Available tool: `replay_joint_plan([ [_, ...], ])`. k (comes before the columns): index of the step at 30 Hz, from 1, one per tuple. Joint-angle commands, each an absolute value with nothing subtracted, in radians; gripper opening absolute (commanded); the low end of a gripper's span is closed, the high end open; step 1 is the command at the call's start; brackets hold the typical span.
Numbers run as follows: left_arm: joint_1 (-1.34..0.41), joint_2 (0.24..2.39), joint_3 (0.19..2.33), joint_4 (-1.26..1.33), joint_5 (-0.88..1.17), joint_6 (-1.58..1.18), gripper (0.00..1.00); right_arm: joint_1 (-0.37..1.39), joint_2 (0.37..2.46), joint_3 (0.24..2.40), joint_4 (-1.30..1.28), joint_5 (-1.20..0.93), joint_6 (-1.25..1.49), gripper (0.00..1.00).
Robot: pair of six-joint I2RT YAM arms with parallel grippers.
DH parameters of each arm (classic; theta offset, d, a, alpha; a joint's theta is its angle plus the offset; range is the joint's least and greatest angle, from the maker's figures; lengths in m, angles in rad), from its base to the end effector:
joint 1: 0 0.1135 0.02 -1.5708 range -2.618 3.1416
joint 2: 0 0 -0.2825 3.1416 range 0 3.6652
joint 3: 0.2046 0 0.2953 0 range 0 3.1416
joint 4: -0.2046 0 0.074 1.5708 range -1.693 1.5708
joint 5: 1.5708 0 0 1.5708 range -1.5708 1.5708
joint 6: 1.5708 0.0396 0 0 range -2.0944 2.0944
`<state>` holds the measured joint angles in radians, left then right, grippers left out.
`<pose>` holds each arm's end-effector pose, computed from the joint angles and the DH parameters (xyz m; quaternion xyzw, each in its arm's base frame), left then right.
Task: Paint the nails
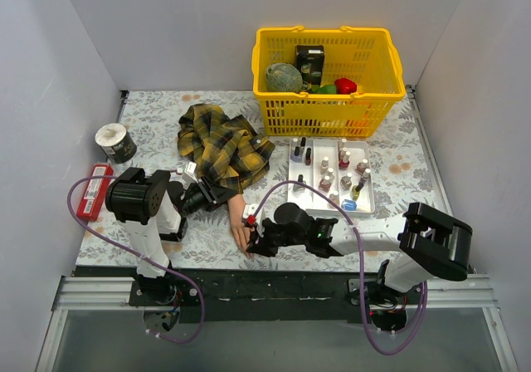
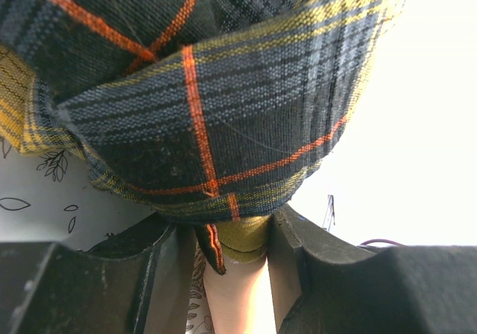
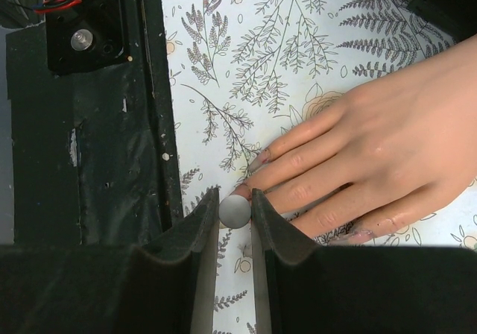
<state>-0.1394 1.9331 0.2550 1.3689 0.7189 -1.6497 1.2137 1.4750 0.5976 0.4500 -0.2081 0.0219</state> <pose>0.2417 -0.0602 0.0522 -0.3671 0.6927 -0.6084 0.1240 0.1065 0.3088 0.1639 -0.5160 0.6607 0.3829 0.3881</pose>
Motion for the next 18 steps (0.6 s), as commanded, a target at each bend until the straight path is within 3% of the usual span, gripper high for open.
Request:
replay_joint_plan([
  [1,-0.146,1.896,0.227,1.407,0.75,-1.585,0.17,1.224,1.485,0.64,0.466,-0.199,0.012,0.01],
  [18,-0.146,1.896,0.229,1.401,0.745,-1.578,0.17,1.227,1.482,0.629,0.443,-0.187,0.008,0.01],
])
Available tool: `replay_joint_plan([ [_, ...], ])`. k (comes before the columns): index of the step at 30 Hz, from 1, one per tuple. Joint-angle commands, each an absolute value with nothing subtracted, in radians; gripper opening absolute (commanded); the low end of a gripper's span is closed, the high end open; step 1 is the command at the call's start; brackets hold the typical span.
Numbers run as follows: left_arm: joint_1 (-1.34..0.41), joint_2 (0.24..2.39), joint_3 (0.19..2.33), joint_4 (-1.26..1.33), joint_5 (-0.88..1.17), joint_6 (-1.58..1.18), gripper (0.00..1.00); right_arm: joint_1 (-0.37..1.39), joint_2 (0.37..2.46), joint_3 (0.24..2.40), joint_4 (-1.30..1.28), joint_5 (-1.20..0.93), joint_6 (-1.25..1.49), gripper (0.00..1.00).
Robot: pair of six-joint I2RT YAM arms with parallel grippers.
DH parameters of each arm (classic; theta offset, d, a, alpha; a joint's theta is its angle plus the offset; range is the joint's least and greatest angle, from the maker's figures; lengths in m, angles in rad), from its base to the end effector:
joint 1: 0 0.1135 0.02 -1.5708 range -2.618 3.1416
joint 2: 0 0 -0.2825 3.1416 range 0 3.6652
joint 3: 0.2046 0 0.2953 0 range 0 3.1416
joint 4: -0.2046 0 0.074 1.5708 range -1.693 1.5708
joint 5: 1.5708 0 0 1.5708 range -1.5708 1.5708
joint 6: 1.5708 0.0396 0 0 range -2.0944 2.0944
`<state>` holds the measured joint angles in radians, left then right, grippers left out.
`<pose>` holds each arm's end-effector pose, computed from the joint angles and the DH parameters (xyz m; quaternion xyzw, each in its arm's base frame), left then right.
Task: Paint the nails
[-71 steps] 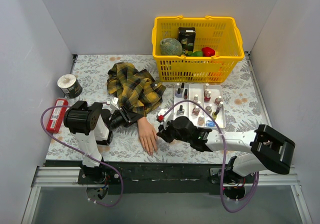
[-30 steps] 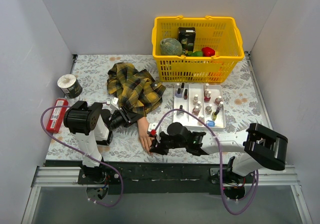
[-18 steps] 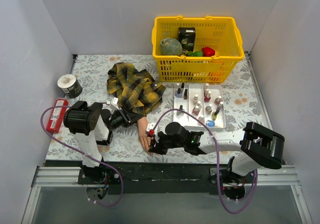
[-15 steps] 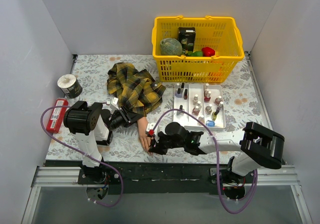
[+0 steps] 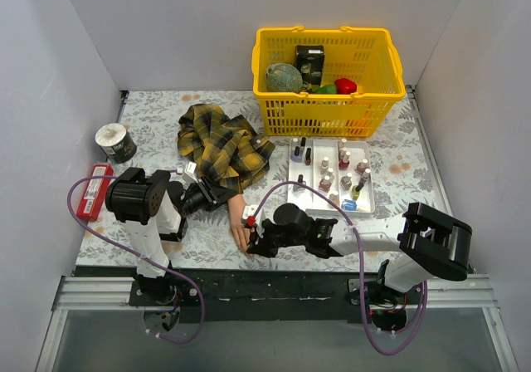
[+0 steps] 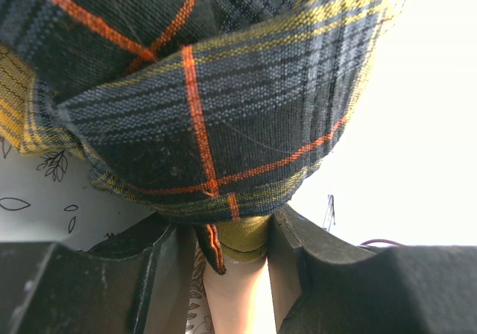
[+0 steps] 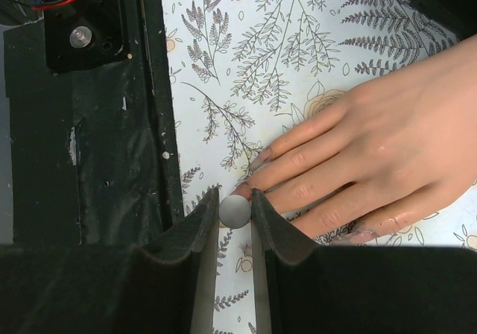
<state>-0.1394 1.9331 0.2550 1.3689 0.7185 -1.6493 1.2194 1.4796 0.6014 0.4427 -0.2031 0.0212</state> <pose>0.2417 -0.0602 0.0522 -0.3670 0.6927 -0.6083 0.1243 0.1052 0.3101 0.1630 -0.5180 0.6620 0.3805 0.3856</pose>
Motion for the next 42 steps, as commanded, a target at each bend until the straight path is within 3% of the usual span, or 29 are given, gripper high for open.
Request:
replay_joint_plan([
  [1,-0.146,1.896,0.23,1.399,0.744,-1.578,0.17,1.226,1.482,0.63,0.442,-0.186,0.008,0.01],
  [42,-0.146,1.891,0.233,1.39,0.741,-1.577,0.17,1.243,1.511,0.647,0.405,-0.229,0.003,0.01],
])
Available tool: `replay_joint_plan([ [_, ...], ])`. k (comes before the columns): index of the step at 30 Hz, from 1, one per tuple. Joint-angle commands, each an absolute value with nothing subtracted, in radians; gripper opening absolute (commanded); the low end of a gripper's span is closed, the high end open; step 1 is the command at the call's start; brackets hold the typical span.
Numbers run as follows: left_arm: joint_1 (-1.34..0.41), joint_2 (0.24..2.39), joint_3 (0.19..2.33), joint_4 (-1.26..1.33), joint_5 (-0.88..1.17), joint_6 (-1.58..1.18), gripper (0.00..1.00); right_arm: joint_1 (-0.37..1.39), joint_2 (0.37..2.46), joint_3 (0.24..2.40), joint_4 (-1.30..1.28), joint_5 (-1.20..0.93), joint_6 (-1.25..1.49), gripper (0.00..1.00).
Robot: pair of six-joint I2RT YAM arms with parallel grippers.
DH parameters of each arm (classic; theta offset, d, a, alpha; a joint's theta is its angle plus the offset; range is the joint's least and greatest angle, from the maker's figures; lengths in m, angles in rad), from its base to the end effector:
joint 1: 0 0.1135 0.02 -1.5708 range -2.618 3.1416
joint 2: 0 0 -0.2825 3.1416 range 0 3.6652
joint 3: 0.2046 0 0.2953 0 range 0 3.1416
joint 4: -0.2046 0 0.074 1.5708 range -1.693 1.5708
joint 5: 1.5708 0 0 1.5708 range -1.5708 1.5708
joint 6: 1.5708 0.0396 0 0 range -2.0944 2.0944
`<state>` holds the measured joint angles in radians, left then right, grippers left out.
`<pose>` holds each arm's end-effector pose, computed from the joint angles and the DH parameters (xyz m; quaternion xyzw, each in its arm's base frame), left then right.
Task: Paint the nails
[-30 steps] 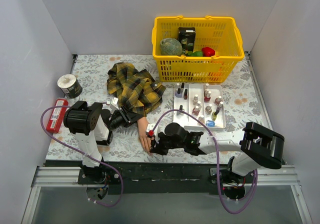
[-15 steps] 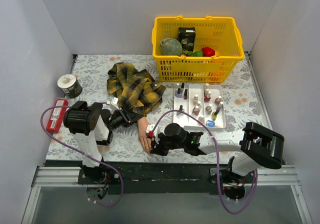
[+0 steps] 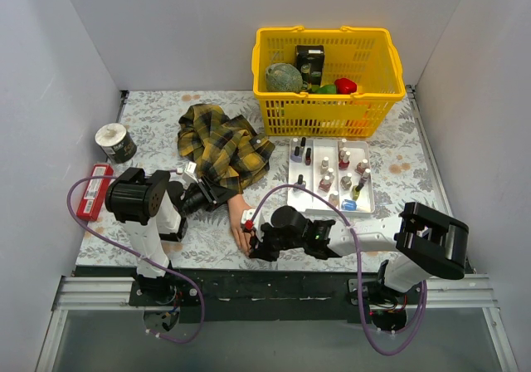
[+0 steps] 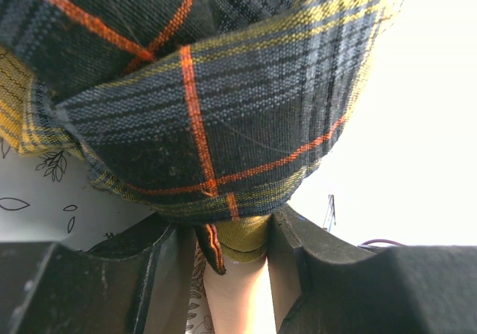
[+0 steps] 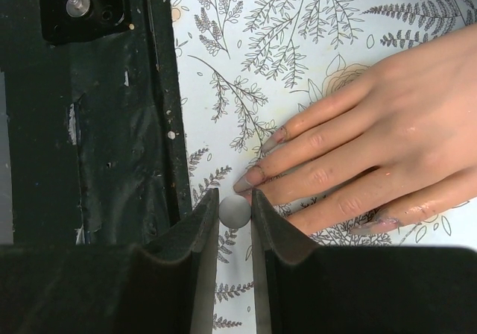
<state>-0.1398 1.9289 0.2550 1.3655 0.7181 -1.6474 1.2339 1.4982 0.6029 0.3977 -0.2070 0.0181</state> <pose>0.2418 -0.0603 0.0528 -0.3661 0.6930 -0.6083 0.1251 0.1002 0.3106 0.1533 -0.5316 0.6715 0.3699 0.3600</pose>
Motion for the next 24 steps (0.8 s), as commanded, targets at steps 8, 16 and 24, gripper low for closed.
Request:
replay_joint_plan([
  [8,-0.146,1.888,0.232,1.39,0.744,-1.577,0.17,1.246,1.505,0.644,0.414,-0.236,0.003,0.01],
  [16,-0.146,1.885,0.232,1.391,0.745,-1.575,0.17,1.247,1.508,0.649,0.42,-0.241,0.003,0.01],
  [24,-0.146,1.882,0.23,1.39,0.744,-1.577,0.17,1.247,1.528,0.67,0.413,-0.215,0.003,0.01],
])
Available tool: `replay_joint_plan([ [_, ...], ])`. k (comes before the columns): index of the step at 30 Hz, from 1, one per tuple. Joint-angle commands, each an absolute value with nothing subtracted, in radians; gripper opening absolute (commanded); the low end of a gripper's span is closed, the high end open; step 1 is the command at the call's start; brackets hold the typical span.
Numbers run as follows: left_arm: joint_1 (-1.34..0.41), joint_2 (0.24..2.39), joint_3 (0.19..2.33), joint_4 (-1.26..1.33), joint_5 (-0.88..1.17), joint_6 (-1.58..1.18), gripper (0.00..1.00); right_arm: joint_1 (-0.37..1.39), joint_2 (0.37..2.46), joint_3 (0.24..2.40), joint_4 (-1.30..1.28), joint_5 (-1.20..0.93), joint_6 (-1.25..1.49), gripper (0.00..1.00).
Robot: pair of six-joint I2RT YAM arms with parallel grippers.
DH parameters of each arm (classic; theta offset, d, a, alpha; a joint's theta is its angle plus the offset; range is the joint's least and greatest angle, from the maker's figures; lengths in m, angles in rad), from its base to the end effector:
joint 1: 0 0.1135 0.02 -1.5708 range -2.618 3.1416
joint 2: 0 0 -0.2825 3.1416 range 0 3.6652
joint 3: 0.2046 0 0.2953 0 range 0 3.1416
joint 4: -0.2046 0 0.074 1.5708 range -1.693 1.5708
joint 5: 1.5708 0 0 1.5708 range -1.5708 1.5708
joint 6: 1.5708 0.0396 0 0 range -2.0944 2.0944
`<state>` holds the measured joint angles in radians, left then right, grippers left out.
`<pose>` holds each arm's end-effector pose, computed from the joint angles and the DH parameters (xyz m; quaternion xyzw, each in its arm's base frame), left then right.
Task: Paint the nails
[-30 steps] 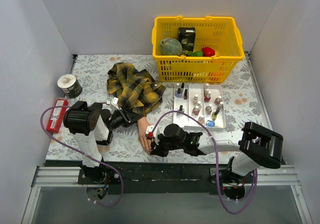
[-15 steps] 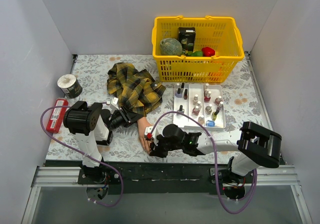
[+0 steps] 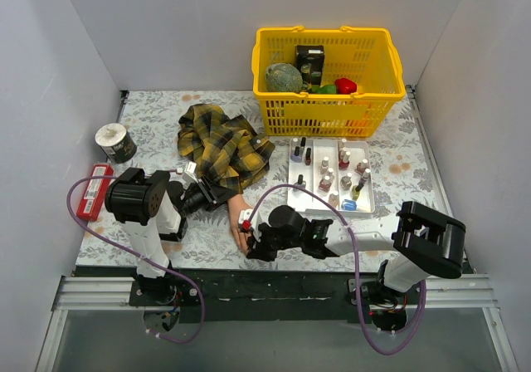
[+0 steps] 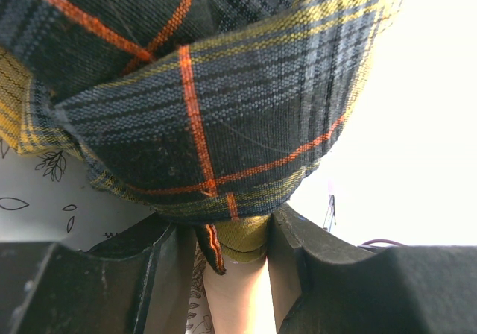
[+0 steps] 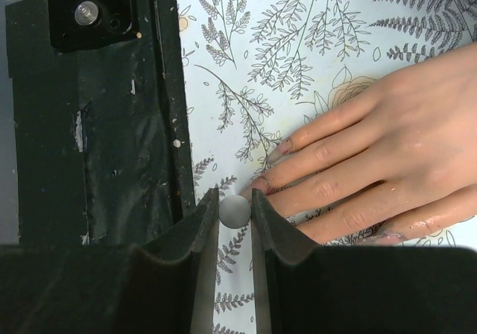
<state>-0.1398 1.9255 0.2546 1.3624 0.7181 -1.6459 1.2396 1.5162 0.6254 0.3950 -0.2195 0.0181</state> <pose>0.2418 -0.0603 0.0532 -0.3656 0.6933 -0.6082 0.1255 0.0998 0.3169 0.1549 -0.5356 0.6673 0.3754 0.3562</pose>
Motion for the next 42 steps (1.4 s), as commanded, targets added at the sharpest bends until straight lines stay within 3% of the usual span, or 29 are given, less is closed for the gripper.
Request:
replay_joint_plan([
  [1,-0.146,1.882,0.229,1.39,0.744,-1.577,0.17,1.247,1.528,0.673,0.411,-0.212,0.003,0.01],
  [26,-0.146,1.882,0.229,1.39,0.745,-1.577,0.17,1.249,1.454,0.621,0.419,-0.091,0.003,0.01],
  [42,-0.146,1.881,0.229,1.39,0.744,-1.575,0.17,1.247,1.43,0.604,0.476,-0.135,0.003,0.01],
])
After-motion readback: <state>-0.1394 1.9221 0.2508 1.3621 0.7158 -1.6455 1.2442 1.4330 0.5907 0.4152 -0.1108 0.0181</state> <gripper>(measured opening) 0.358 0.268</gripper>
